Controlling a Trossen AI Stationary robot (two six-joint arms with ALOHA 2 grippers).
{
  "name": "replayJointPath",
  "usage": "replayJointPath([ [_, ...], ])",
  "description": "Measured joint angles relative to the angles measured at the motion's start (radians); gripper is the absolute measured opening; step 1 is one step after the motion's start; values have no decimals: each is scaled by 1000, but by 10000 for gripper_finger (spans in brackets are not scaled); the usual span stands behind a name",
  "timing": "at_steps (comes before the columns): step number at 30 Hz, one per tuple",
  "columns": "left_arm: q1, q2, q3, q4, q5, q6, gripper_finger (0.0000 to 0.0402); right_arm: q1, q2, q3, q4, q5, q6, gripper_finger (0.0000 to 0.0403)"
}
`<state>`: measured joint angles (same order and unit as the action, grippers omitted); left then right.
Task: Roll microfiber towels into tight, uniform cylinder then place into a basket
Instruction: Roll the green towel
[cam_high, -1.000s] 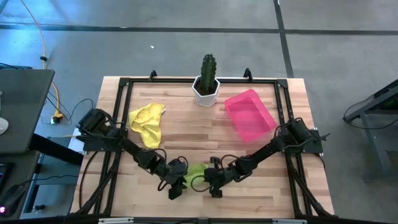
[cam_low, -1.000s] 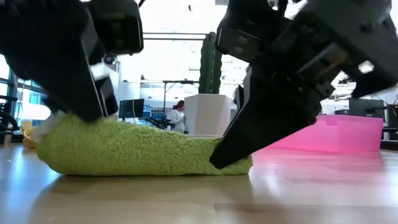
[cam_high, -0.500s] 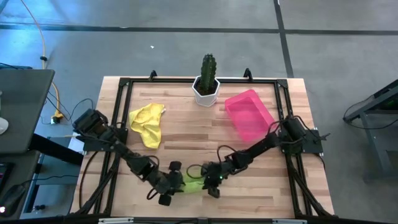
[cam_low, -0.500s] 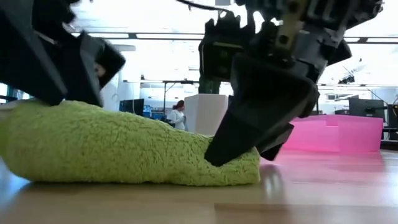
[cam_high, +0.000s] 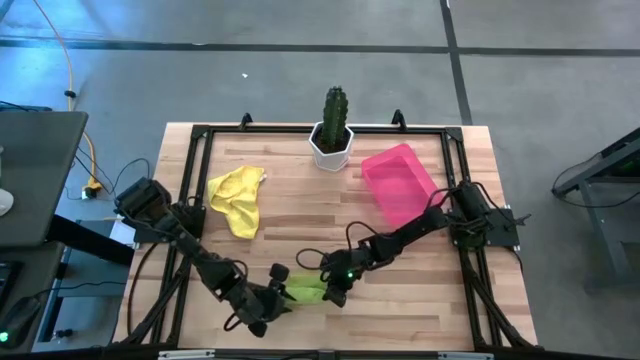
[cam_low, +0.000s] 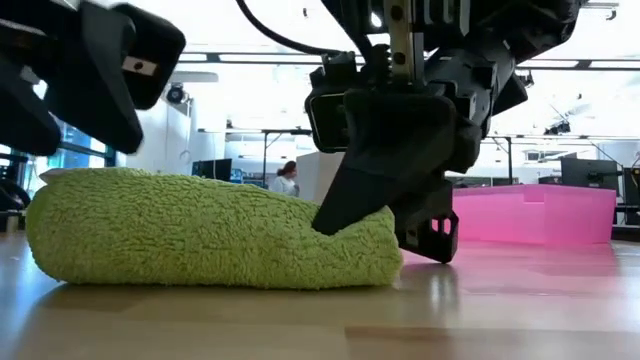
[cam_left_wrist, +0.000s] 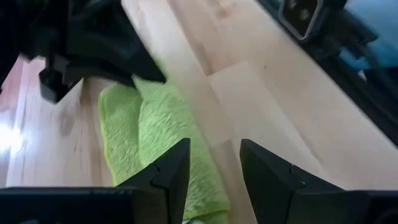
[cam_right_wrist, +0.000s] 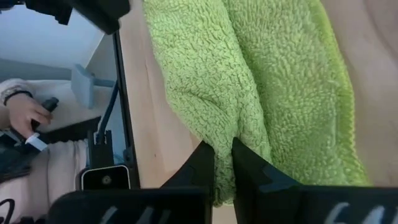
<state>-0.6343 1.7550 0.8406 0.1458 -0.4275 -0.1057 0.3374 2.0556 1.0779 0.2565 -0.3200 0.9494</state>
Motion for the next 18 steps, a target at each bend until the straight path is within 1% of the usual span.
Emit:
replayJointPath([
  [7, 36, 32, 1, -48, 8, -68, 137, -2, 0, 0, 3, -1, 12, 11],
  [10, 58, 63, 2, -49, 74, -116, 149, -2, 0, 0, 4, -1, 14, 12],
  [14, 81, 85, 2, -46, 96, -187, 171, -2, 0, 0, 3, 0, -8, 15],
  [16, 96, 89, 3, -44, 139, -242, 181, -2, 0, 0, 3, 2, -48, 25],
  [18, 116, 92, 4, -41, 202, -307, 188, -2, -2, -1, 0, 3, -114, 44],
])
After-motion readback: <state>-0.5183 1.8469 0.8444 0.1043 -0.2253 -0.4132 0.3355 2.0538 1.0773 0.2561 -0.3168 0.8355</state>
